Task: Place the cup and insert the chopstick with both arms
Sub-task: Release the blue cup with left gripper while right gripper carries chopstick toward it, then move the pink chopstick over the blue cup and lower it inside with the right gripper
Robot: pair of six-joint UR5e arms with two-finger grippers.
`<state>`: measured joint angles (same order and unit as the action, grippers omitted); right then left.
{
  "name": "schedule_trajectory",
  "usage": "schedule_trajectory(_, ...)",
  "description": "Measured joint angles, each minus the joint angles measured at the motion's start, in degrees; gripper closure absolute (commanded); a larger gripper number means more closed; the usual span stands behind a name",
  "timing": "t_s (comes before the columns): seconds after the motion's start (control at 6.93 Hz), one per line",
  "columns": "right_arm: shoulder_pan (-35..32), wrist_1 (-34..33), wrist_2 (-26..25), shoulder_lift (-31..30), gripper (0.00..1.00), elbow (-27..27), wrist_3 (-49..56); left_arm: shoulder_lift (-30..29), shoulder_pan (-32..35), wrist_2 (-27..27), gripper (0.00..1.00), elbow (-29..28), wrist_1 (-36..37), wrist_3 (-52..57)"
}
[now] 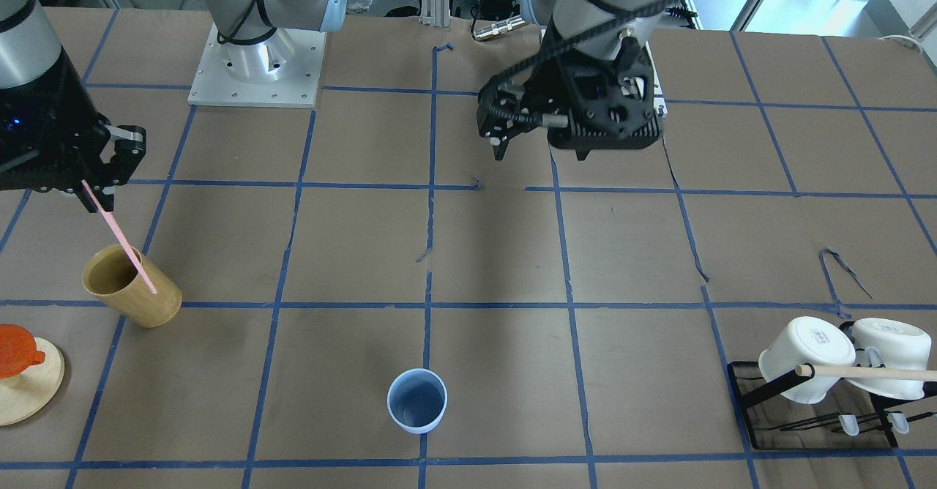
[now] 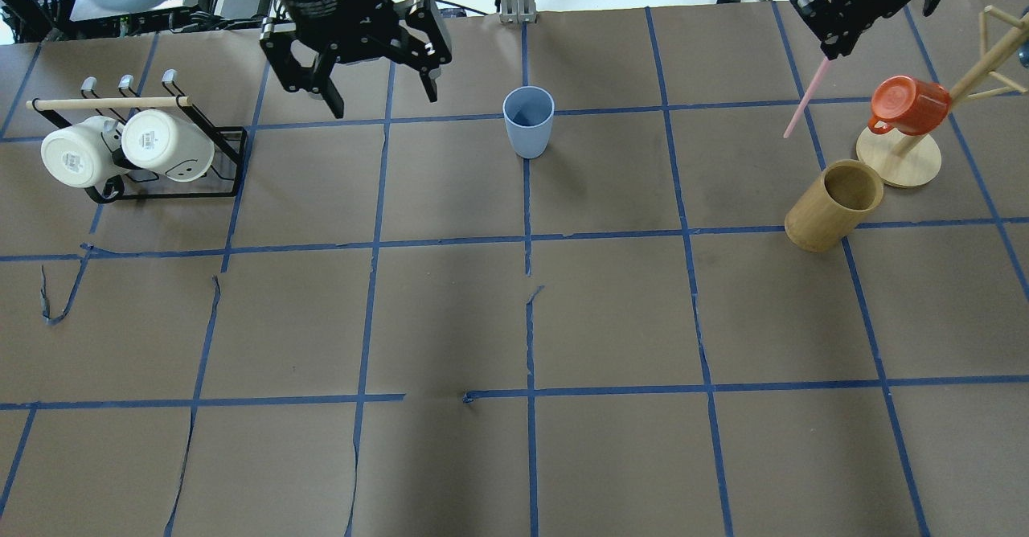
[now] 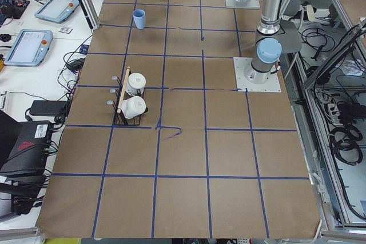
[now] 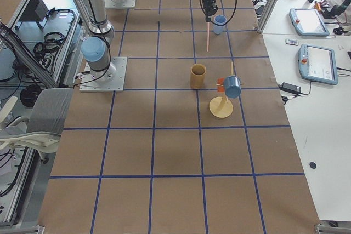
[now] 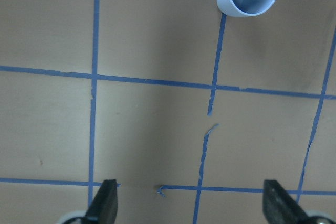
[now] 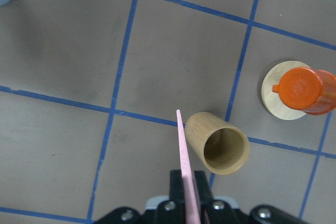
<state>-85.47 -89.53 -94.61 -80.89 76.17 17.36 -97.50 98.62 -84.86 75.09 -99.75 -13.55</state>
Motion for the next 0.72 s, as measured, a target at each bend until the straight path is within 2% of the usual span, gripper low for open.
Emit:
schedule_trajectory(0.29, -1.3, 0.1, 5.4, 2.8, 0.95, -3.1, -7.1, 6.6, -4.5, -0.4, 0.00, 8.8, 2.8, 6.0)
schedule_trajectory(0.72, -8.5, -0.3, 6.7, 10.3, 0.95, -13.7, -22.4, 9.1, -6.3, -0.7, 0.00, 12.4, 6.9, 14.5)
